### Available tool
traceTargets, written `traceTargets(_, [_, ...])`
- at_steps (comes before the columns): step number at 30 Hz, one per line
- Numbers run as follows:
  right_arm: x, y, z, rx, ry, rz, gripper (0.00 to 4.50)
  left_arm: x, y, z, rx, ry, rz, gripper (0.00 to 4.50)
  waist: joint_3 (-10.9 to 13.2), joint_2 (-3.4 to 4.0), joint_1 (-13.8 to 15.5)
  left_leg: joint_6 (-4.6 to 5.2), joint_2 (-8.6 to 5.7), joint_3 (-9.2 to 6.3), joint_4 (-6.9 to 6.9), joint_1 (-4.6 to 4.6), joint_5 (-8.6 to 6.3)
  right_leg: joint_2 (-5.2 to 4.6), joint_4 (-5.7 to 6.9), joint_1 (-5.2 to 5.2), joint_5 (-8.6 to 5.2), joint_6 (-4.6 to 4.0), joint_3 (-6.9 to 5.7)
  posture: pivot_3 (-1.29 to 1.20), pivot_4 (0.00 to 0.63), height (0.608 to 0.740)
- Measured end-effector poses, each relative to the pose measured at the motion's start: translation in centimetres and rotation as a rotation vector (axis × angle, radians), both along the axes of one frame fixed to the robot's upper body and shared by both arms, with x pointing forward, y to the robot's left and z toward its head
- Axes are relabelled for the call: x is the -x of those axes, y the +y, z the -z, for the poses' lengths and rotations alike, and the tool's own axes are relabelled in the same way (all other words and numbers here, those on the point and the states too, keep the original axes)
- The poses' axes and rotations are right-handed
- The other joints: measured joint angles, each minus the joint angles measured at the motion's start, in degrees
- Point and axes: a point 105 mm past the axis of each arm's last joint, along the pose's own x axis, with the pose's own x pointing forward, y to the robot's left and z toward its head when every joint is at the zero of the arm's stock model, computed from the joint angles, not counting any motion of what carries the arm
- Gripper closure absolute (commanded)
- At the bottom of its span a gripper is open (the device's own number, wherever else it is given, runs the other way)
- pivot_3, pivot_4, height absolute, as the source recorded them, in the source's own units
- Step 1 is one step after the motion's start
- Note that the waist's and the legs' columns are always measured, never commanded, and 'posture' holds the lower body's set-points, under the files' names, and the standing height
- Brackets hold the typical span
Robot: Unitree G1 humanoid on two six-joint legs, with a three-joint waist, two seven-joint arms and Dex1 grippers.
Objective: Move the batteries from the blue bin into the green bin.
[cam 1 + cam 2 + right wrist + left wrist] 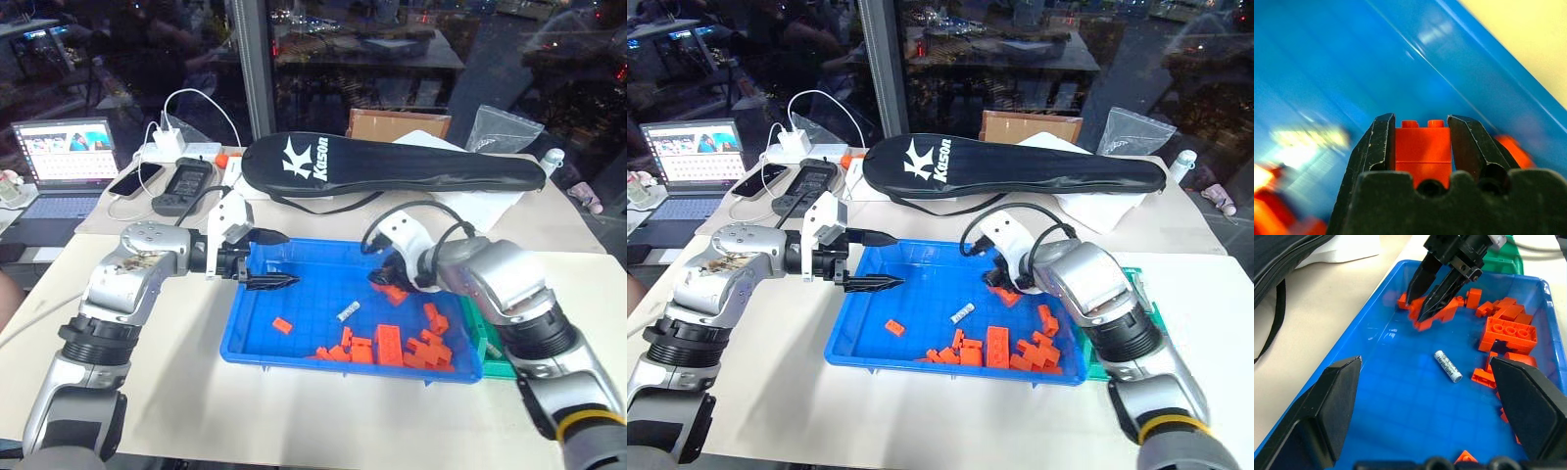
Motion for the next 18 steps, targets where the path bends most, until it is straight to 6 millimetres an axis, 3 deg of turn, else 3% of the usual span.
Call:
traceTargets(5, [0.5, 0.6, 0.5, -0.007, 0.034, -0.046, 0.67, 0.0, -0.1, 0.1, -0.001, -0.002, 0.0, 0.0, 0.0, 0.0, -0.81, 0.0, 0.0, -0.02, -0.02, 0.01, 0.0, 0.02, 0.05, -0.01, 0.0, -0.01, 0.02, 0.0, 0.15, 0.74])
traceTargets(7, [1.0, 2.1, 0.3, -0.046, 0.036, -0.103, 0.01, 0.0, -0.1, 0.1, -0.002, -0.007, 0.001, 0.0, 0.0, 0.0, -1.12, 0.0, 0.0, -0.02, -0.01, 0.01, 0.0, 0.01, 0.04, 0.0, 0.0, 0.0, 0.02, 0.0, 0.15, 0.74])
traceTargets(12, [3.3, 6.9, -0.3, -0.178, 0.077, -0.304, 0.01, -0.1, 0.0, 0.2, -0.013, -0.011, -0.001, 0.0, 0.0, 0.0, -1.27, 0.0, 0.0, -0.07, 0.01, 0.01, 0.0, 0.01, 0.05, 0.02, 0.01, 0.0, -0.02, 0.0, 0.15, 0.74])
traceTargets(18, [2.0, 8.1, 1.0, -0.212, 0.086, -0.263, 0.01, -0.1, 0.2, 0.4, -0.018, -0.005, -0.005, 0.0, -0.01, -0.01, -1.1, 0.0, 0.0, -0.07, 0.05, 0.02, 0.0, 0.01, 0.06, 0.04, 0.01, -0.01, -0.03, 0.0, 0.15, 0.74])
